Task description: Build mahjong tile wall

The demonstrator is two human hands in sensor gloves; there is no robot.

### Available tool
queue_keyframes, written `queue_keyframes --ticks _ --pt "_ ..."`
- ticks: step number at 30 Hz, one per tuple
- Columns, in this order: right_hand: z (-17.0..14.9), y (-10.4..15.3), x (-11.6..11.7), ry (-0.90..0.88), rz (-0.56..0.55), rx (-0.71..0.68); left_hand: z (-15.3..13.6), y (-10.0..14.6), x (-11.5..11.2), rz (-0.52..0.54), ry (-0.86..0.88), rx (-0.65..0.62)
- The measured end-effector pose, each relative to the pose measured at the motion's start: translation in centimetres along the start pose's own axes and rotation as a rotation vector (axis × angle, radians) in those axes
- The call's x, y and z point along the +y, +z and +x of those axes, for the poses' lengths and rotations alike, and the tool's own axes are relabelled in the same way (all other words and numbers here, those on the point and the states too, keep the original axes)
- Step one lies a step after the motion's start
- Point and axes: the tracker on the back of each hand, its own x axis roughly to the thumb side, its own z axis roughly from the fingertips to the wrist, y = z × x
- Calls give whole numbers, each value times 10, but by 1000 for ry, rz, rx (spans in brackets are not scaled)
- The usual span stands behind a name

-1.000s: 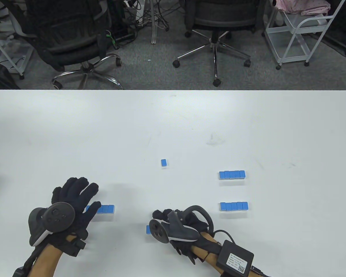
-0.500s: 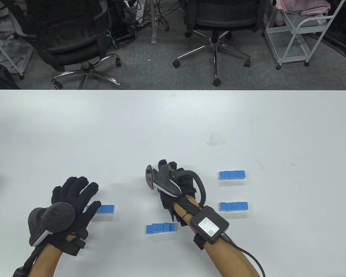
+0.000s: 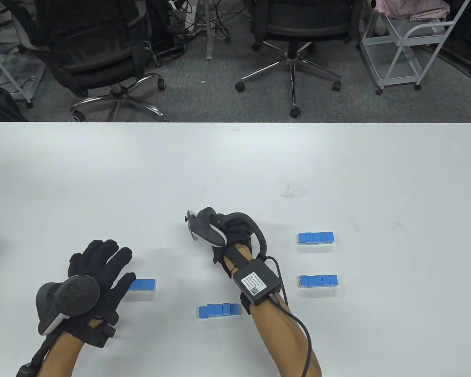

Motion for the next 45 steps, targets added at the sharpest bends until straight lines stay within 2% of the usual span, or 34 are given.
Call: queue_keyframes --ticks 3,7,9,15,20,45 --pt "-7 29 9 -32 -17 -126 0 1 0 2 -6 -3" --pt "-31 67 23 -266 149 -198 1 1 0 0 -3 -2" --pt "-41 84 29 -357 188 -209 1 1 -1 -4 -3 -5" --pt "-47 134 36 -402 92 -264 1 -1 -3 -13 -3 -3" --pt "-37 146 35 -353 -3 -283 1 1 -3 -17 -4 1" --pt "-29 153 37 -332 -45 -299 1 1 -3 -25 -4 0"
